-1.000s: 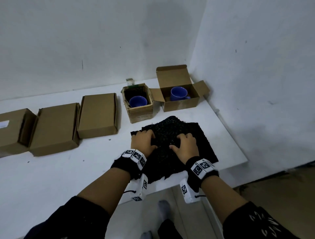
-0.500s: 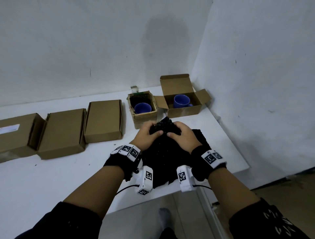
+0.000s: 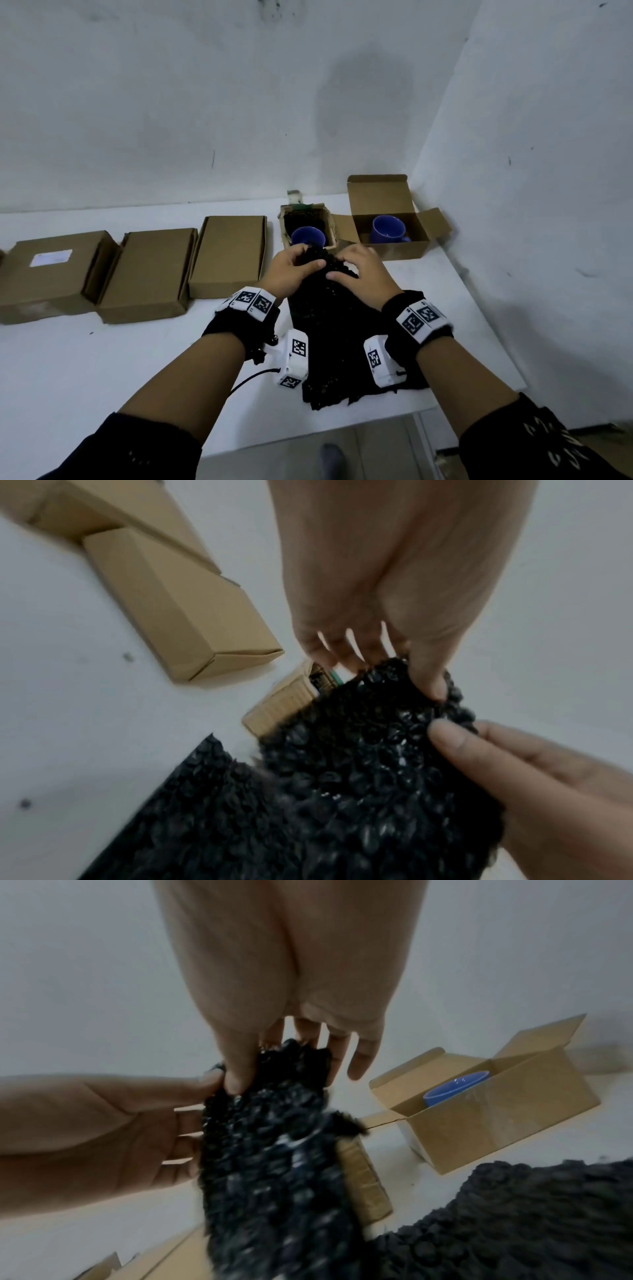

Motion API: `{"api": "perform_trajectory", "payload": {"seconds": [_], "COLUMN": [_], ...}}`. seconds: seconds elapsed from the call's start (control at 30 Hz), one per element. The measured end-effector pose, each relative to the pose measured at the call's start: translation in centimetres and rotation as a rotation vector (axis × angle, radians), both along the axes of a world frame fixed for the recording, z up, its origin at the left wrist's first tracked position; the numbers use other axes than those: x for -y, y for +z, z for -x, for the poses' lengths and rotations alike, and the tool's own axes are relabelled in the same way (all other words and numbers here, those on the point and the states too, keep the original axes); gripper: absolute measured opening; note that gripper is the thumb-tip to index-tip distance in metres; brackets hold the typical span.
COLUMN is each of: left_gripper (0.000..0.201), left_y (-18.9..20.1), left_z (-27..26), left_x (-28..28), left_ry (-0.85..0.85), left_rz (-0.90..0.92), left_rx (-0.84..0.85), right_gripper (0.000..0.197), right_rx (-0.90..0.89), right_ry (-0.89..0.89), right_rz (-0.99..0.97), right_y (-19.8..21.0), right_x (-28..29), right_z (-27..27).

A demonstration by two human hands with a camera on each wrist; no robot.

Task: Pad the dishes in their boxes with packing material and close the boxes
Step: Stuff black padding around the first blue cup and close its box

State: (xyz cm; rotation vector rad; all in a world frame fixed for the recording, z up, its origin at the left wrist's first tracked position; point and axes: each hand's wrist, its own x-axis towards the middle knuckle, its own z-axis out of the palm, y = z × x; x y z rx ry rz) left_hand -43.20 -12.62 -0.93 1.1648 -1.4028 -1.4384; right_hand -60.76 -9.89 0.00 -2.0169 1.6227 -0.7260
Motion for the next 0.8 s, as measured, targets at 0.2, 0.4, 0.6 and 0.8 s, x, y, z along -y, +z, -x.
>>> {"api": "perform_trajectory", "payload": {"seconds": [0.2,0.4,0.6,0.8], "left_gripper": [0.027,0.024,0.012,0.020], "left_y": [-0.5,-0.1,-0.5,-1.2], "left_z": [0.0,1.1,0.6,-0.1], "left_x": [2.0,3.6,5.3,6.6], "left_ry": [0.211,0.248,0.322,0.388], "left_rz": [-0.020,-0.238,-0.160,-0.161], "left_rx": [0.190,-0.201,-0.153,-0.138], "right_gripper": [0.018,0.019,0.030,0.059], "right_rx": [0.110,0.351,0.353,0.341], "right_ry": [-0.190,-0.057,-0.006,0.247], "right_rz": [0.082,-0.221,-0.229,-0.205], "right_y": [1.0,0.6,0.4,1.0], "right_x": [2.4,4.4,6.5,8.9], "right_z": [-1.2,-1.7,-0.9,-1.8]}}
